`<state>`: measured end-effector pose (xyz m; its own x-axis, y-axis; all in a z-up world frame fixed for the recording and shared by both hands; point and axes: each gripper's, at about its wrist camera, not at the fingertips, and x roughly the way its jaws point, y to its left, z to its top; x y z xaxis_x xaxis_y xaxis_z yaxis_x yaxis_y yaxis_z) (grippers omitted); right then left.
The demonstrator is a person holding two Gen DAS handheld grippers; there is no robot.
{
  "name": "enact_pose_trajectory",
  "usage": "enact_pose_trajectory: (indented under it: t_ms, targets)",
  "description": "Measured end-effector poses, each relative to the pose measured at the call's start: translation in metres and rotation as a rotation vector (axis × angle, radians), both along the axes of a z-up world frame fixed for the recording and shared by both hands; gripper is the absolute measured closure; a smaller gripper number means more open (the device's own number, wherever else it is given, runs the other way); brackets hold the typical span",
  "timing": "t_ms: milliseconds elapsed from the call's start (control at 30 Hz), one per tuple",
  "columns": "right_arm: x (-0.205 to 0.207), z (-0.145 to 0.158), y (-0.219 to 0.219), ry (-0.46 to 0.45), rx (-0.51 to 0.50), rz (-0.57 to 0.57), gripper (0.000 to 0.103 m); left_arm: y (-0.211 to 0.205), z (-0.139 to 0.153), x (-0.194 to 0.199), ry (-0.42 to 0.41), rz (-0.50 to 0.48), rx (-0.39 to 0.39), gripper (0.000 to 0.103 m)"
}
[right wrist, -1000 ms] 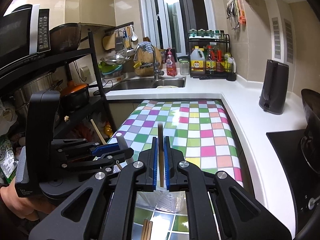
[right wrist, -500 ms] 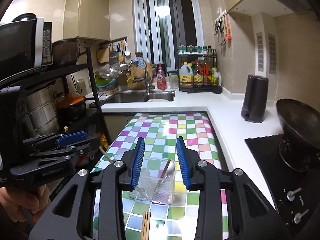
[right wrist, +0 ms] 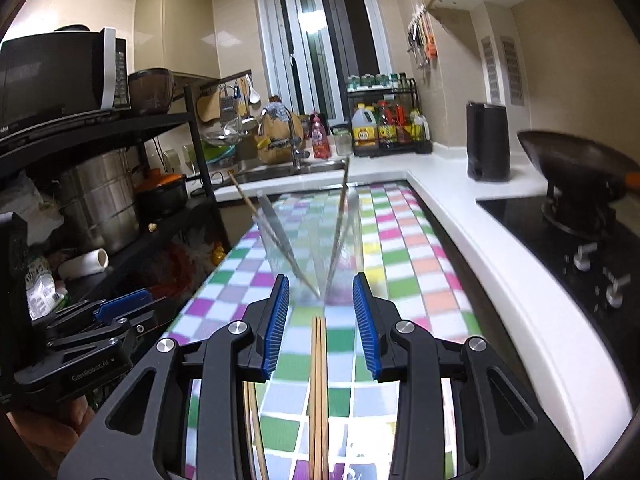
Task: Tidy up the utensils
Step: 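Lower the left tool onto a bamboo chopstick and close while the right tool grasps another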
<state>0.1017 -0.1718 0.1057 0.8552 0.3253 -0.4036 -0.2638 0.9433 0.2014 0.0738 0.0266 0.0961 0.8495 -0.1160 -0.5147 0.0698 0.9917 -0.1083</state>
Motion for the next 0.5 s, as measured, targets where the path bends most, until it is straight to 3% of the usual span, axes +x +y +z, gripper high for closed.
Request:
enact_pose_trajectory:
  t_ms: [100,267,500]
  targets:
    - [-0.001,-0.030,0.000,0.067,-0.002,0.002,0.071,0.005,-0.027,-0.014,0.040,0.024,-0.014,0.064]
    - [-0.005,-0.066,0.001,0.118,-0.028,0.019,0.078,0.021,-0.063,-0.032,0.099,0.076,-0.051,0.077]
    - [-0.002,-0.097,-0.008,0.209,-0.014,0.027,0.080,0.019,-0.095,-0.038,0.163,0.081,-0.092,0.078]
